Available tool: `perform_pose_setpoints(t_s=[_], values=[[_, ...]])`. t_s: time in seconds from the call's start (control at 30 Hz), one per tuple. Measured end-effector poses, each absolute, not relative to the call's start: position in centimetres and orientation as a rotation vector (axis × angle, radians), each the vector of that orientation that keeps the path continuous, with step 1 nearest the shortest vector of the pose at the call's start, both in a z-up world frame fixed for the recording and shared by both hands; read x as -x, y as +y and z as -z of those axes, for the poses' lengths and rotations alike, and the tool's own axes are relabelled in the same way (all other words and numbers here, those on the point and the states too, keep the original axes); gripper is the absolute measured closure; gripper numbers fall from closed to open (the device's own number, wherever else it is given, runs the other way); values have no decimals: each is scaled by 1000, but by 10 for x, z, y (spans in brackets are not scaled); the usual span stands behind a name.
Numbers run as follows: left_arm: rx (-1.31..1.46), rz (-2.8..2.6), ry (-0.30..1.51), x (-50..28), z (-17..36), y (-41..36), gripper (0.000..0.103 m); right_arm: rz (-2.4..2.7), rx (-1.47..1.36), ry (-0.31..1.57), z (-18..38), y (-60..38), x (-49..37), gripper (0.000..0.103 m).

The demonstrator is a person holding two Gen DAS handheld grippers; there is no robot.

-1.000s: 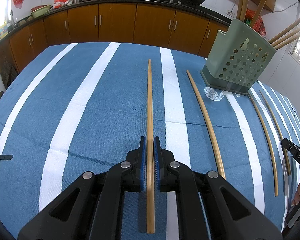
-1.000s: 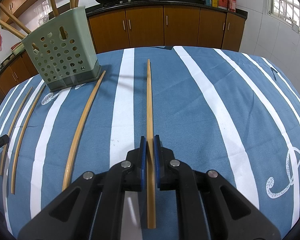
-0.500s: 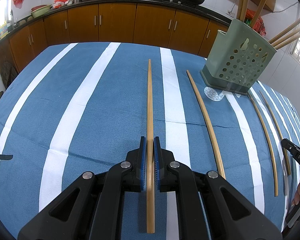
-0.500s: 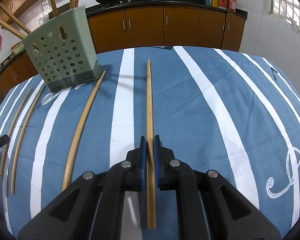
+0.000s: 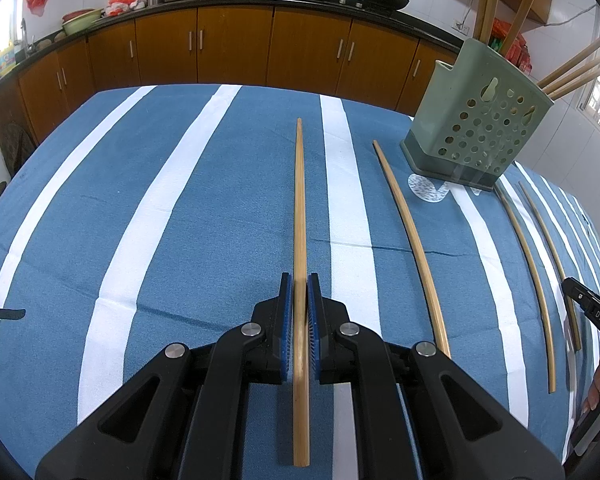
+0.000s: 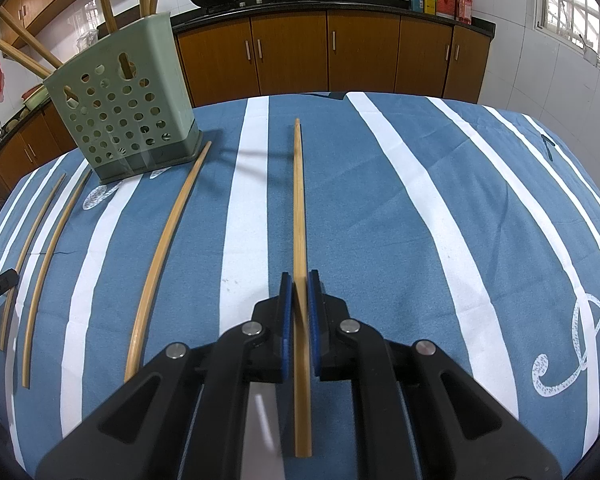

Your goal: Organize utensils

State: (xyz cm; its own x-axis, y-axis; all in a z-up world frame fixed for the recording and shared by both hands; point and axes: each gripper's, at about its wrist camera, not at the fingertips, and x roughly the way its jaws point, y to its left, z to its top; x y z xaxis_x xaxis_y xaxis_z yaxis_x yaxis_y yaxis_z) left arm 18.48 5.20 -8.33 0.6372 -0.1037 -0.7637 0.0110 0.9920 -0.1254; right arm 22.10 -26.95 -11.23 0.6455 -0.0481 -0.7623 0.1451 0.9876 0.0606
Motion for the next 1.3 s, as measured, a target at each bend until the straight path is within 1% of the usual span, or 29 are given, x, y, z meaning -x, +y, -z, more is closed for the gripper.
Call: perform_pose_setpoints(t_s=[0.73, 0.87, 1.0, 1.3], values=[[69, 45, 878, -183, 82, 45, 95, 102, -134, 860, 113, -270, -218, 93], [77, 51, 877, -183, 82, 46, 95, 102, -124, 849, 111, -269, -214, 95], [91, 59, 865, -178, 76, 49, 96, 102, -135, 788, 95, -274, -201, 95], [141, 85, 706, -160, 18, 56, 96, 103, -158, 603, 35, -282, -186, 95]])
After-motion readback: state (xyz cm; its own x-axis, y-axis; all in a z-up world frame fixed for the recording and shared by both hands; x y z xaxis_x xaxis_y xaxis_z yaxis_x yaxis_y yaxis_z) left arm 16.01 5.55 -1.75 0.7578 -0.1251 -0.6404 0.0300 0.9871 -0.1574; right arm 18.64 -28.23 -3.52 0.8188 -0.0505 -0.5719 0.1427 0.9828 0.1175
